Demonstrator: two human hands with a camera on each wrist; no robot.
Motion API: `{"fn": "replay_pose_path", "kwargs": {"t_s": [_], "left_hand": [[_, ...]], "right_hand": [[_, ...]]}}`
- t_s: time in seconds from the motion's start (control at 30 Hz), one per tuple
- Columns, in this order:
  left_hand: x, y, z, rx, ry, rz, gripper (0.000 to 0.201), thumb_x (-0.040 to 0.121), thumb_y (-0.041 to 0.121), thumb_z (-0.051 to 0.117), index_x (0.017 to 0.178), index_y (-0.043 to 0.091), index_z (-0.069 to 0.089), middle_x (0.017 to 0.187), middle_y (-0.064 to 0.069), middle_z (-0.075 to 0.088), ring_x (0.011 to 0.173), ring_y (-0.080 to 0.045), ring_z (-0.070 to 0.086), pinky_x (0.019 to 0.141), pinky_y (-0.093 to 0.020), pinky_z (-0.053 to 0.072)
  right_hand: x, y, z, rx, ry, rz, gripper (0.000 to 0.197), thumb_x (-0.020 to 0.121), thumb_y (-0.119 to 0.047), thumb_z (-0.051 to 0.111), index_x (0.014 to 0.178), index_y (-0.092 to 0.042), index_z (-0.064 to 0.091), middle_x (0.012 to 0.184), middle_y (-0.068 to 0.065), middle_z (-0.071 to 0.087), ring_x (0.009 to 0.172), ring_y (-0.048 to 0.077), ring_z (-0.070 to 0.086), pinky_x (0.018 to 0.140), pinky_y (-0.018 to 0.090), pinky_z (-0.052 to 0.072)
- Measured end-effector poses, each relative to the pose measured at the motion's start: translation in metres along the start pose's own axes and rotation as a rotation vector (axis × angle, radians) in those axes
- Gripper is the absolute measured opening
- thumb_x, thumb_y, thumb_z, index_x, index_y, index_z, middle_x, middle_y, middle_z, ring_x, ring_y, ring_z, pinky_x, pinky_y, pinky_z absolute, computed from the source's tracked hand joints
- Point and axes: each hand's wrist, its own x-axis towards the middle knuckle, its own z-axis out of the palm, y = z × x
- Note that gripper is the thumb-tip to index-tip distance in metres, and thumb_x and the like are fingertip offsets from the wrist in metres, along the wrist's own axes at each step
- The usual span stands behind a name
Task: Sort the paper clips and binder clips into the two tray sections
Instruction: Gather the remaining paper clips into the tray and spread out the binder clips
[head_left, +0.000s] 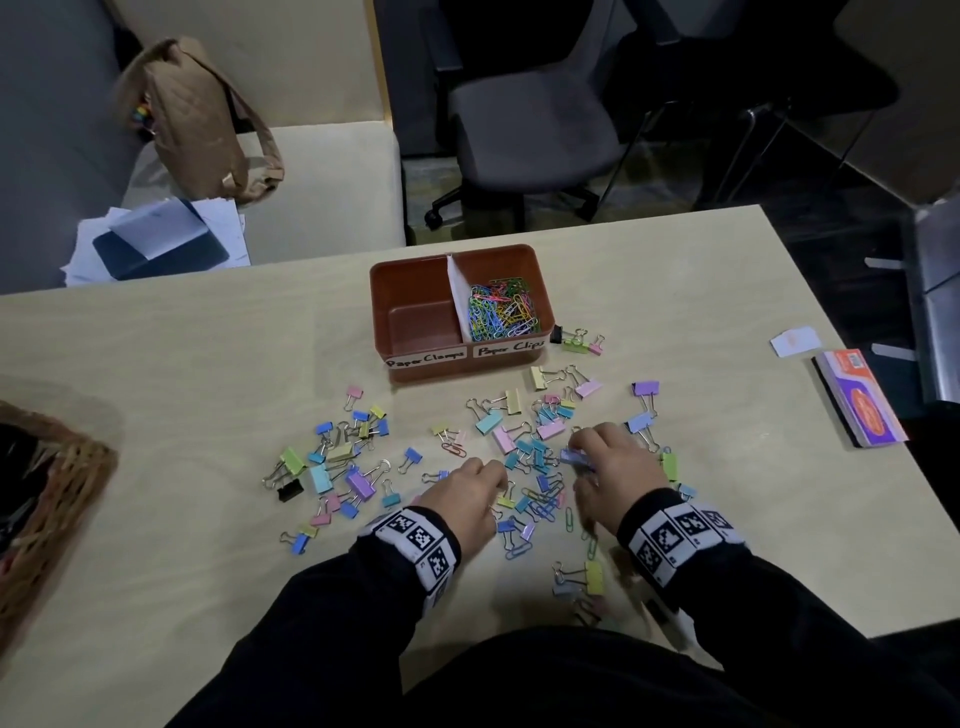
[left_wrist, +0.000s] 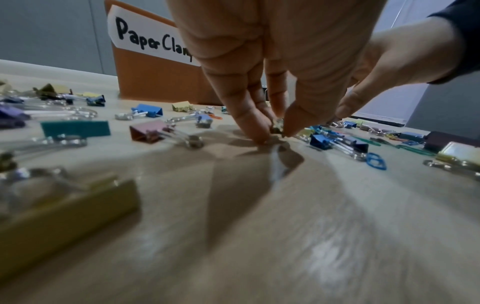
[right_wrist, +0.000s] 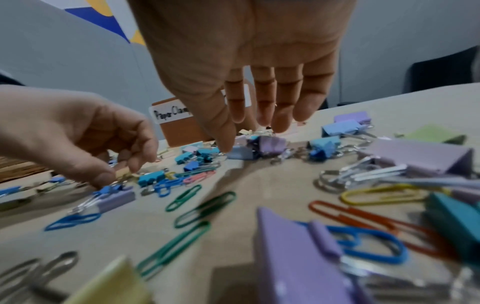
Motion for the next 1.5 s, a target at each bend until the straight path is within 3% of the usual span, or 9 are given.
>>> {"fn": "replay_pose_path", "kwargs": {"t_s": [0.1, 0.17, 0.37, 0.5, 0.7, 0.93, 1.1, 1.37, 1.5], "left_hand": [[-0.003, -0.005, 0.000, -0.017, 0.010, -0.015, 0.030, 0.085, 0.013, 0.053, 0.112, 0.025, 0.050, 0.107, 0.004, 0.051, 0.094, -0.018, 0.054, 0.082, -0.031, 0.047], [-0.006, -0.008, 0.002, -0.004, 0.020, -0.035, 0.025, 0.086, 0.012, 0.049, 0.107, 0.023, 0.055, 0.104, 0.003, 0.052, 0.096, -0.019, 0.054, 0.084, -0.031, 0.047], [-0.013, -0.021, 0.000, -0.031, 0.156, -0.147, 0.020, 0.091, 0.021, 0.050, 0.111, 0.024, 0.053, 0.110, 0.004, 0.052, 0.093, -0.015, 0.055, 0.083, -0.030, 0.050], [-0.015, -0.015, -0.001, 0.014, 0.238, -0.041, 0.027, 0.093, 0.028, 0.052, 0.120, 0.027, 0.051, 0.119, 0.007, 0.041, 0.095, -0.009, 0.050, 0.080, -0.024, 0.050], [-0.011, 0.009, 0.016, 0.103, 0.022, 0.205, 0.029, 0.089, 0.043, 0.056, 0.116, 0.030, 0.059, 0.115, 0.004, 0.043, 0.105, -0.015, 0.046, 0.084, -0.034, 0.046], [-0.006, -0.001, 0.017, 0.076, 0.036, 0.175, 0.022, 0.092, 0.025, 0.052, 0.109, 0.022, 0.065, 0.116, -0.001, 0.045, 0.095, -0.022, 0.054, 0.078, -0.033, 0.049], [-0.009, -0.015, 0.010, 0.057, 0.094, 0.067, 0.025, 0.091, 0.024, 0.049, 0.112, 0.025, 0.064, 0.115, 0.007, 0.047, 0.101, -0.014, 0.052, 0.083, -0.033, 0.050], [-0.006, 0.009, 0.007, 0.140, 0.082, 0.135, 0.033, 0.094, 0.042, 0.045, 0.122, 0.029, 0.055, 0.115, 0.004, 0.048, 0.111, -0.016, 0.044, 0.088, -0.036, 0.045], [0.001, 0.019, 0.007, 0.199, 0.040, 0.111, 0.029, 0.095, 0.037, 0.047, 0.118, 0.022, 0.055, 0.115, -0.002, 0.049, 0.112, -0.022, 0.046, 0.088, -0.036, 0.044]], "right_hand": [[-0.005, -0.009, 0.008, -0.028, -0.070, -0.121, 0.018, 0.095, -0.016, 0.050, 0.110, -0.019, 0.058, 0.105, -0.004, 0.059, 0.096, 0.016, 0.055, 0.082, 0.023, 0.047], [-0.007, -0.013, 0.015, -0.044, -0.129, -0.143, 0.018, 0.093, -0.017, 0.053, 0.110, -0.020, 0.059, 0.106, -0.005, 0.058, 0.100, 0.016, 0.054, 0.087, 0.028, 0.050], [-0.004, -0.013, 0.018, 0.024, -0.174, -0.075, 0.028, 0.090, -0.017, 0.057, 0.118, -0.023, 0.054, 0.114, -0.004, 0.059, 0.104, 0.018, 0.055, 0.088, 0.030, 0.049], [-0.005, -0.016, 0.017, 0.081, -0.152, -0.008, 0.024, 0.090, -0.022, 0.058, 0.112, -0.025, 0.048, 0.107, -0.002, 0.061, 0.094, 0.021, 0.058, 0.081, 0.031, 0.050], [-0.008, -0.009, 0.028, 0.102, -0.148, -0.075, 0.038, 0.081, -0.041, 0.067, 0.113, -0.024, 0.057, 0.110, -0.003, 0.056, 0.103, 0.018, 0.052, 0.082, 0.027, 0.045], [-0.008, -0.014, 0.036, 0.046, -0.124, -0.180, 0.013, 0.087, -0.021, 0.060, 0.097, -0.016, 0.065, 0.102, 0.003, 0.055, 0.100, 0.023, 0.053, 0.081, 0.034, 0.049], [-0.005, -0.008, 0.032, 0.100, -0.120, -0.166, 0.019, 0.089, -0.005, 0.053, 0.097, -0.017, 0.065, 0.101, 0.000, 0.059, 0.095, 0.020, 0.057, 0.083, 0.031, 0.050], [-0.008, -0.009, 0.030, 0.093, -0.201, -0.108, 0.043, 0.084, -0.034, 0.067, 0.122, -0.019, 0.058, 0.115, 0.000, 0.054, 0.108, 0.019, 0.051, 0.093, 0.030, 0.045], [-0.006, -0.020, 0.038, 0.032, -0.153, -0.143, 0.027, 0.087, -0.022, 0.061, 0.113, -0.015, 0.061, 0.109, 0.004, 0.054, 0.103, 0.023, 0.053, 0.087, 0.034, 0.047]]}}
